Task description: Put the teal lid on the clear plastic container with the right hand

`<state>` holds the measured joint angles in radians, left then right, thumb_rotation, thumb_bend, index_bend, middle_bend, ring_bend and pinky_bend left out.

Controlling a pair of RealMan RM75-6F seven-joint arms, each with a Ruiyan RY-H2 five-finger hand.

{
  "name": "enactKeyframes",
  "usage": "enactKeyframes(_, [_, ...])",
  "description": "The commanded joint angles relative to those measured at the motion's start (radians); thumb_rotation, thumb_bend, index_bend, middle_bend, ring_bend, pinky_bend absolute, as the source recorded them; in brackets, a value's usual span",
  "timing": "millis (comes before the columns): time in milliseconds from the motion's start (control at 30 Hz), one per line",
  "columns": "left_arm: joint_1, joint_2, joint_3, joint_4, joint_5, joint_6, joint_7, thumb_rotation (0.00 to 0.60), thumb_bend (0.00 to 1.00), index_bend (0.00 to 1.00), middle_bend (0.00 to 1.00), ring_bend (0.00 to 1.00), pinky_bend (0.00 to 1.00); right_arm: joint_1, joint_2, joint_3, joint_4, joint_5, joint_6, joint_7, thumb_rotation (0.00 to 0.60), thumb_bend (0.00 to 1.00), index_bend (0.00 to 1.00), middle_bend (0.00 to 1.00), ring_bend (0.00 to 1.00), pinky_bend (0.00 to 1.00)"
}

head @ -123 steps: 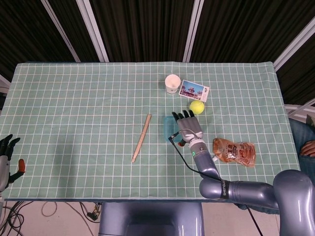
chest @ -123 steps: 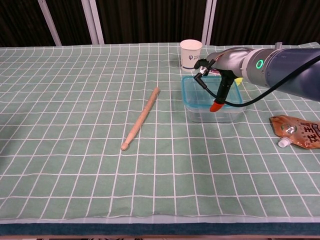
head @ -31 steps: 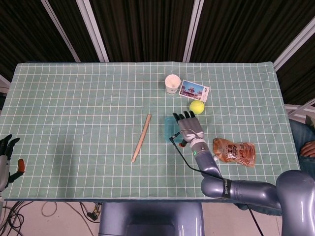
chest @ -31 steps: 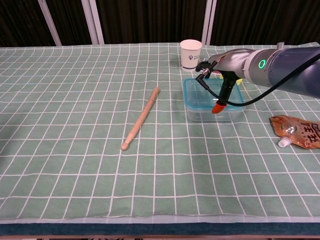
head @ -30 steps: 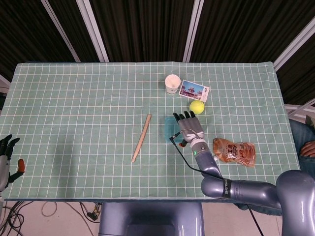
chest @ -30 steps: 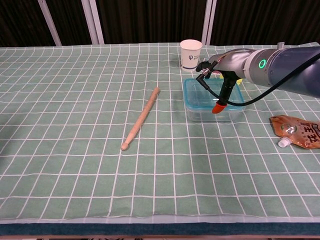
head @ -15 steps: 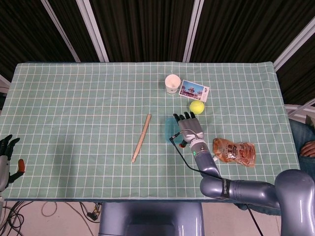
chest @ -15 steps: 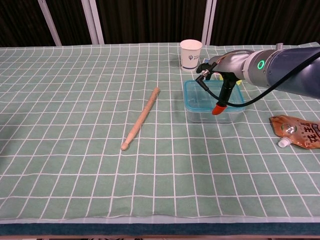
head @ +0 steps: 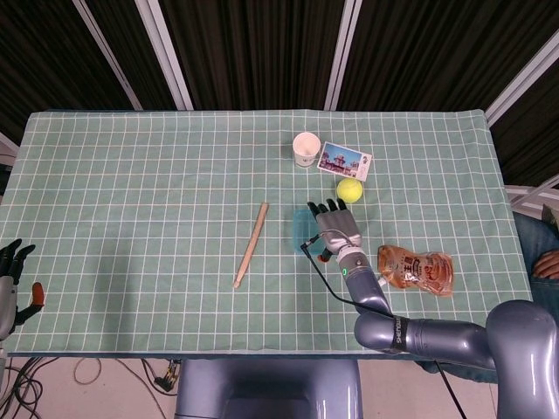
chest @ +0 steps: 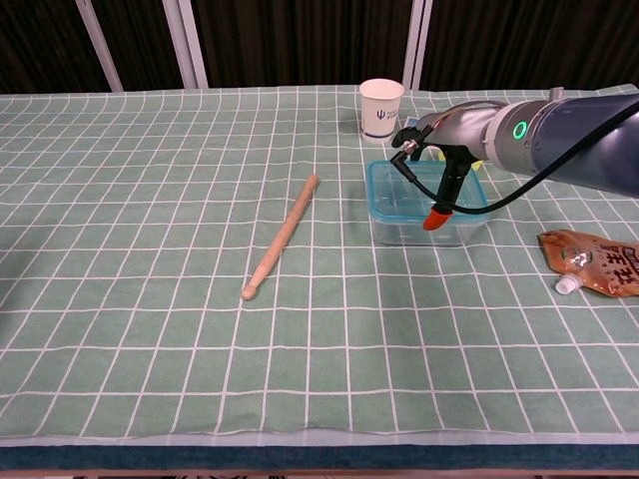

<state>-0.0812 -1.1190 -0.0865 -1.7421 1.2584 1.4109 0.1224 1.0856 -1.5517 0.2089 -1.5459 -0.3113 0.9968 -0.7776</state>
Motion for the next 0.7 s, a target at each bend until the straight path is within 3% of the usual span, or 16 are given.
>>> enactKeyframes(33, [0.0,0.0,0.0,0.0,0.0,0.0,0.0,0.6,0.57,0.11,0.0,0.0,0.0,0.0,0.003,-0.002,-0.004,0.0,0.001,-0.001,0.6,0.26,0.03,0.21,0.0,0.0])
enactKeyframes(367, [0.0,0.0,0.0,0.0,0.0,0.0,0.0,0.6,0.57,0.11,0.0,0.0,0.0,0.003,0.012,-0.005,-0.015,0.016,-0.003,-0.004,0.6,0.26,0.03,0.03,0.0,0.0])
enactKeyframes(700, [0.0,0.001,0.0,0.0,-0.001,0.0,-0.001,0.6,0.57,0.11,0.0,0.0,0.0,0.005,0.034,-0.005,-0.037,0.027,-0.004,0.0,0.6,0.26,0.03,0.01,0.0,0.0])
